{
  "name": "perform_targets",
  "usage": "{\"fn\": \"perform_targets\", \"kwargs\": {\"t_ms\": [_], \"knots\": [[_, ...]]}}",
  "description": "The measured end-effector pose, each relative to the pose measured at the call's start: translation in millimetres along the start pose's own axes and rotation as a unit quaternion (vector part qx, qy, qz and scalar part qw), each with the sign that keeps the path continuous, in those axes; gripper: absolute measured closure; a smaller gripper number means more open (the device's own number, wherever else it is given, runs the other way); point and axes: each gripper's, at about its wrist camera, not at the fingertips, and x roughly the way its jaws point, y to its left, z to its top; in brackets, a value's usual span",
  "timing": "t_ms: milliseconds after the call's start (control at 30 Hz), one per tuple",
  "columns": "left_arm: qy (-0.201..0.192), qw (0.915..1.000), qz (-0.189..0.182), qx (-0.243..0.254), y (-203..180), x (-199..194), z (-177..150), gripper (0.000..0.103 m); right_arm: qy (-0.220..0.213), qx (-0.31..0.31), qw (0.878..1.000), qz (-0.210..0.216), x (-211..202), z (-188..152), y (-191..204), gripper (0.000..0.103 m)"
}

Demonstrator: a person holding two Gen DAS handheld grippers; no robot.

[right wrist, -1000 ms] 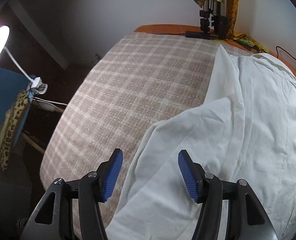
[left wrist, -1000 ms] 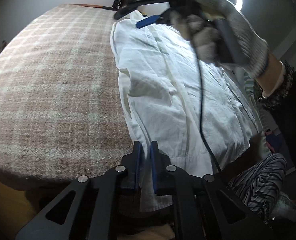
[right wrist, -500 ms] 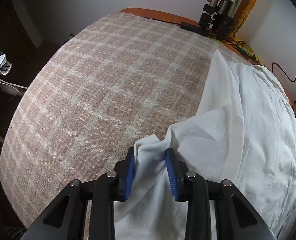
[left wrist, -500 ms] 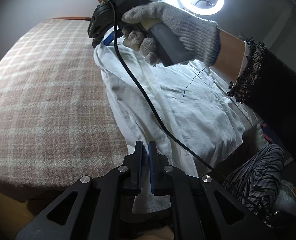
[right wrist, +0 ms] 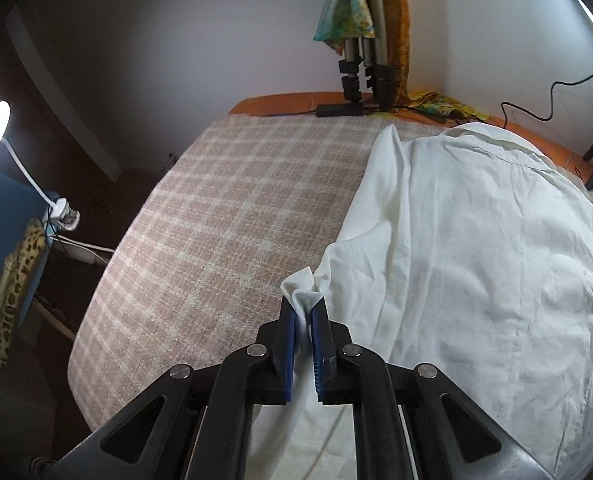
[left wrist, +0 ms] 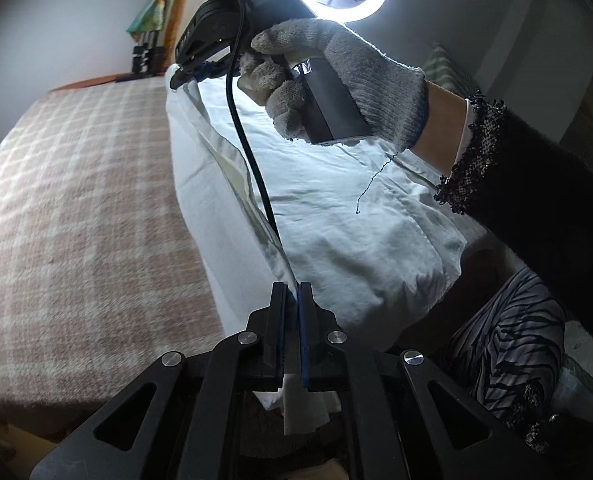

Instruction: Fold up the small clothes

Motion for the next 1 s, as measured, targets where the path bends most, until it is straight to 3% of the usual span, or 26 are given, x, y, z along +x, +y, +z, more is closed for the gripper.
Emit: {"fn": "perform_targets", "kwargs": {"t_ms": [167,367,433,533,567,733,1000], "knots": [[0.015,0.9995,-0.010,0.027,-22.3,14.0,6.7,0.099,-0.027,0.026,0.999,0.007,-29.4,-12.8,-37.3,0.098],[0.035,0.9976,-0.028,0.054,-47.1,31.9,13.6,0.099,-0.023,0.052,0.998,-0.003,-34.1,-26.5,-82.4,0.098],[0.047,0.9964,-0.041,0.057,-51.1,37.8,14.6,0.099,-0.016,0.051,0.998,-0.013,-30.8,-30.4,-93.8,0.098],[0.078,0.9926,-0.074,0.056,-57.6,44.5,13.0,0.090,0.002,0.033,0.998,-0.055,-19.5,-34.8,-103.8,0.096],[0.083,0.9916,-0.076,0.064,-60.2,43.8,10.9,0.090,0.010,0.030,0.997,-0.071,-15.9,-36.0,-108.5,0.090],[0.059,0.9926,-0.074,0.077,-57.4,19.8,6.9,0.090,-0.003,0.044,0.996,-0.084,-32.2,-44.1,-128.3,0.074],[0.019,0.9976,-0.043,0.050,-38.2,-1.6,23.3,0.090,-0.075,0.064,0.993,-0.063,-123.0,-77.5,-158.3,0.068]]}}
